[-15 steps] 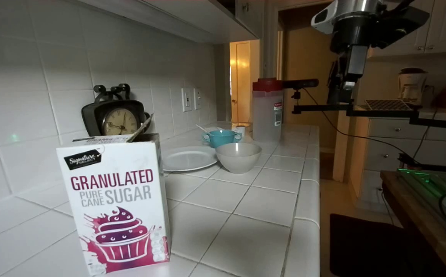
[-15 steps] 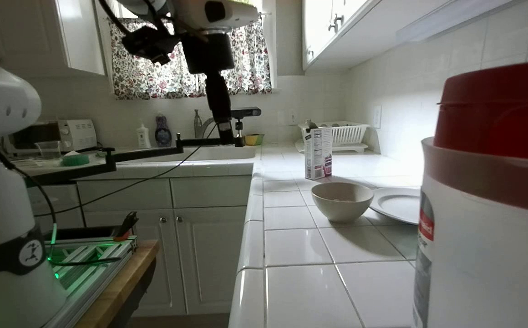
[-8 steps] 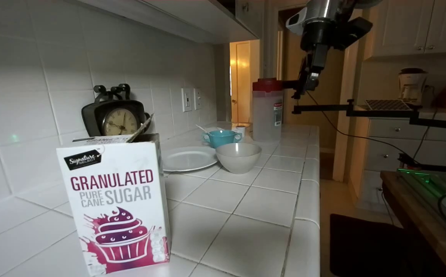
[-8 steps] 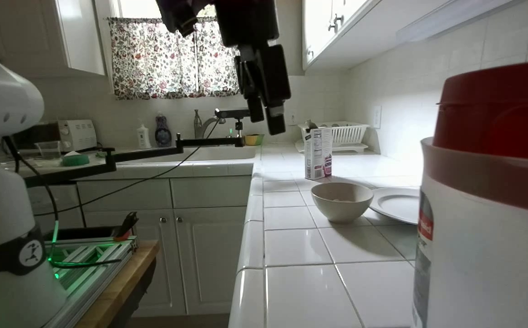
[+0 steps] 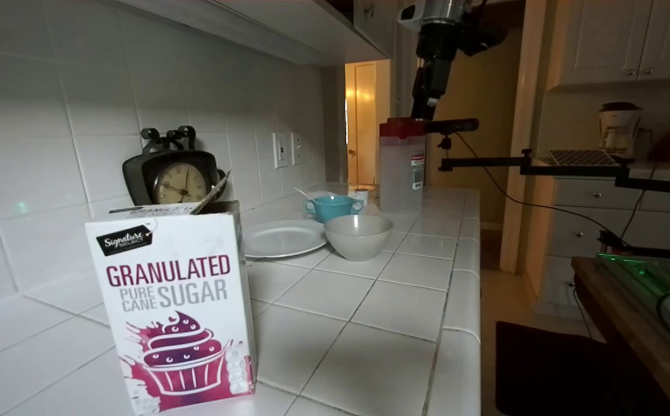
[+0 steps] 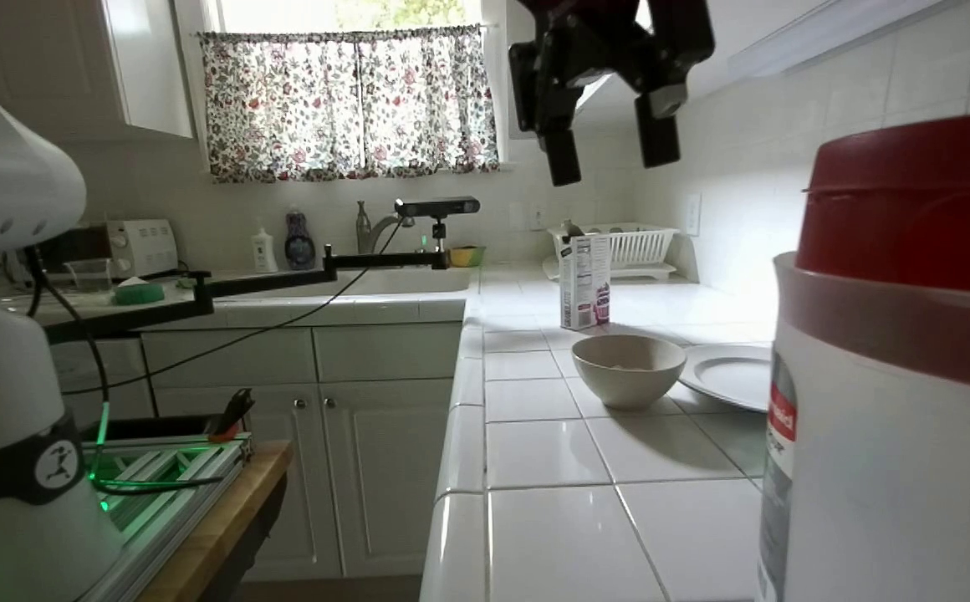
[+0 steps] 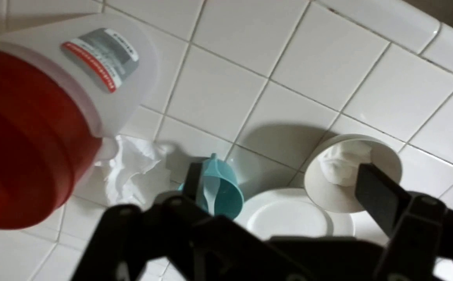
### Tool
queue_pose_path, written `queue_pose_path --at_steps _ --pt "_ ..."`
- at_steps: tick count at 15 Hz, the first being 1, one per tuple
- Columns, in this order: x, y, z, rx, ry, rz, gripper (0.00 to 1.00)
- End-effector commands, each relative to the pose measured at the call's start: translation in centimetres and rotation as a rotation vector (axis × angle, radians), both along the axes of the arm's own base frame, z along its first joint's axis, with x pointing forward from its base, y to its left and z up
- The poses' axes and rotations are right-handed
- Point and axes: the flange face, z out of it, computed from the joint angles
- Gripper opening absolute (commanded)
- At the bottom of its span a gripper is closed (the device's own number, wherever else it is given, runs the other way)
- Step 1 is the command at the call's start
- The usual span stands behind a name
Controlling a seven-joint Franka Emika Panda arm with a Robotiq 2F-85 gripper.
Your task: Open the jug, then put the white spoon inside the jug and then close it
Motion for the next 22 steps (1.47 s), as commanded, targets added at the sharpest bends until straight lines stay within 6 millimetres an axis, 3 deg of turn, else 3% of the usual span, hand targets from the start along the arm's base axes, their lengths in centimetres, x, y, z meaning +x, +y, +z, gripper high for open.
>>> queue_pose_path --at_steps 1,6,7,9,13,16,22 --pt "2.7 -2.2 0.5 -0.074 0.026 0.037 1.00" --pt "4.5 -5.9 1.4 -0.100 0.065 -0.026 1.00" --pt "3.7 -5.1 1.1 -0.087 0.023 -0.022 1.00" --pt "4.0 -5.9 1.1 -0.087 0.042 -0.037 1.00" --pt "4.1 -5.6 1.2 -0.098 0.039 -0.022 1.00" --pt "4.2 -5.5 2.3 -0.170 0.017 0.025 1.00" --pt "3.7 -7.3 3.3 -0.206 0.043 0.065 1.00"
